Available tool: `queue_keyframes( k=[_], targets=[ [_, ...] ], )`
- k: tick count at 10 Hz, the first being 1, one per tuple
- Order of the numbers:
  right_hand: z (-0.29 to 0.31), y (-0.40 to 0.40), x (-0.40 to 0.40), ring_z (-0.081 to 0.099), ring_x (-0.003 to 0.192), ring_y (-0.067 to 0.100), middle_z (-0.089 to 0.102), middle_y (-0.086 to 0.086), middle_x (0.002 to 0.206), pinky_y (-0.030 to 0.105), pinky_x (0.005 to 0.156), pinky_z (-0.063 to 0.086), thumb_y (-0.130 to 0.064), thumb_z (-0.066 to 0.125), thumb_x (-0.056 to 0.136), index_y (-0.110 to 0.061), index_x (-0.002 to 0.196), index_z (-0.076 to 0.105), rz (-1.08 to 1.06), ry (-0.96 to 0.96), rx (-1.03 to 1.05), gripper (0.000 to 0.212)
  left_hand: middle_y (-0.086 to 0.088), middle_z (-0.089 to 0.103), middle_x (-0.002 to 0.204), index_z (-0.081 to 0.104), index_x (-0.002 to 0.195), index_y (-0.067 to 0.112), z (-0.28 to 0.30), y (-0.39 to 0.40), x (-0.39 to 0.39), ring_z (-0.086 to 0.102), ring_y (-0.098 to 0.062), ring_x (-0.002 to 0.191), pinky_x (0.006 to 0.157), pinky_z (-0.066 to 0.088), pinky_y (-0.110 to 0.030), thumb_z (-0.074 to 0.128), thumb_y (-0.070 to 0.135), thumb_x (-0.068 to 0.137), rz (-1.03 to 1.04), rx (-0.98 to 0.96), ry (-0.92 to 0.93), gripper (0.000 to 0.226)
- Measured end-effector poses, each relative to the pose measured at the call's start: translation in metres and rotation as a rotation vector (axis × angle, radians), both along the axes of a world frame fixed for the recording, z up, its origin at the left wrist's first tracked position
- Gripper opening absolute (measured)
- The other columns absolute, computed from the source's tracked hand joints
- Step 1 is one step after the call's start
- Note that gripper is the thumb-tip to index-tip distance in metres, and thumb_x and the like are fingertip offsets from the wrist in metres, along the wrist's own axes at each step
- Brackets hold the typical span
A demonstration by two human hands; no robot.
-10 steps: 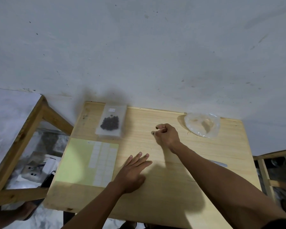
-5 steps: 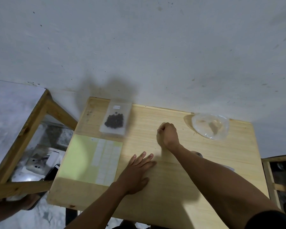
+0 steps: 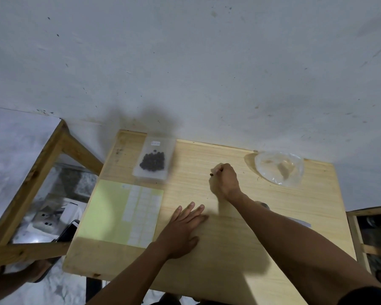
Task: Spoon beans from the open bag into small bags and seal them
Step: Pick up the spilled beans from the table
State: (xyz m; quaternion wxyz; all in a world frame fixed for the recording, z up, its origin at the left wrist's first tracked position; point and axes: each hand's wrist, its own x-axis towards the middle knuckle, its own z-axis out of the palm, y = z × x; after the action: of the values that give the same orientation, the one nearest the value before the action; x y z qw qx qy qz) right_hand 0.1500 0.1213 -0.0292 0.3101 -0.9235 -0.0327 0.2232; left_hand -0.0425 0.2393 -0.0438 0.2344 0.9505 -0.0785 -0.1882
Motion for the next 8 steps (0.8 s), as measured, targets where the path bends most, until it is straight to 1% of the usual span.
queue_keyframes(
  k=[1,2,3,4,5,6,7,8],
  targets=[
    [0.014,-0.003,-0.006,0.053,0.088,0.022,0.059,0.01,0.1,0.033,0.077,0.042,-0.011,0.044,0.097,-0.012,0.104,0.052,-0.132,0.045,0.094,0.011,0.017,-0.006,0.162,0.015,0.152,0.036,-0.002,0.0,0.0,-0.02,-0.007,0.146,0.117,-0.015,-0.032,0.049,0.035,0.093,0.0,0.003,-0.009,0.068],
    [0.014,-0.003,-0.012,0.059,0.083,0.022,0.065,0.008,0.095,0.038,0.075,0.052,-0.008,0.045,0.091,-0.011,0.101,0.054,-0.105,0.047,0.242,0.014,0.016,-0.005,0.162,0.015,0.152,0.035,-0.001,0.0,0.0,-0.02,-0.008,0.147,0.118,-0.015,-0.032,0.048,0.035,0.093,-0.002,0.003,-0.008,0.067],
    [0.005,-0.004,-0.013,0.064,0.068,0.023,0.069,0.008,0.08,0.044,0.067,0.058,-0.016,0.043,0.086,-0.021,0.092,0.05,-0.008,0.029,0.249,0.01,0.016,-0.006,0.162,0.014,0.152,0.035,0.001,-0.001,0.001,-0.019,-0.008,0.147,0.117,-0.015,-0.032,0.048,0.035,0.094,0.0,-0.002,0.006,0.068],
    [0.004,0.002,-0.01,0.063,0.066,0.026,0.065,0.004,0.074,0.043,0.064,0.055,-0.015,0.033,0.084,-0.022,0.082,0.047,0.054,0.0,0.135,0.015,0.016,-0.006,0.162,0.015,0.152,0.035,0.0,-0.001,0.001,-0.019,-0.007,0.147,0.117,-0.015,-0.032,0.049,0.035,0.093,0.005,-0.005,0.016,0.069],
    [0.007,0.006,-0.007,0.052,0.071,0.023,0.059,0.002,0.081,0.037,0.066,0.046,-0.012,0.034,0.09,-0.017,0.079,0.044,0.121,-0.035,-0.019,0.016,0.017,-0.006,0.162,0.016,0.152,0.035,-0.002,0.0,0.001,-0.019,-0.006,0.147,0.117,-0.014,-0.033,0.051,0.035,0.091,0.004,-0.006,0.016,0.07],
    [0.006,0.006,-0.003,0.05,0.083,0.022,0.055,0.008,0.093,0.032,0.074,0.04,-0.015,0.04,0.098,-0.014,0.097,0.049,0.109,0.049,-0.056,0.008,0.017,-0.006,0.161,0.016,0.152,0.035,-0.002,0.001,0.001,-0.02,-0.006,0.146,0.118,-0.014,-0.033,0.052,0.035,0.091,-0.009,-0.003,0.019,0.071],
    [0.012,0.003,-0.011,0.051,0.075,0.016,0.056,0.002,0.084,0.027,0.071,0.044,-0.016,0.048,0.095,-0.014,0.094,0.054,-0.08,0.14,0.154,0.007,0.017,-0.007,0.162,0.015,0.152,0.036,-0.002,0.0,0.0,-0.021,-0.006,0.146,0.117,-0.015,-0.032,0.051,0.036,0.092,-0.009,0.007,0.026,0.069],
    [0.023,-0.006,-0.03,0.046,0.055,0.013,0.052,0.003,0.064,0.022,0.05,0.041,-0.011,0.048,0.094,-0.01,0.071,0.054,-0.38,0.341,0.58,0.024,0.016,-0.007,0.162,0.014,0.152,0.036,0.0,0.0,0.0,-0.022,-0.005,0.146,0.119,-0.014,-0.034,0.049,0.037,0.092,-0.007,-0.006,0.036,0.069]
  ],
)
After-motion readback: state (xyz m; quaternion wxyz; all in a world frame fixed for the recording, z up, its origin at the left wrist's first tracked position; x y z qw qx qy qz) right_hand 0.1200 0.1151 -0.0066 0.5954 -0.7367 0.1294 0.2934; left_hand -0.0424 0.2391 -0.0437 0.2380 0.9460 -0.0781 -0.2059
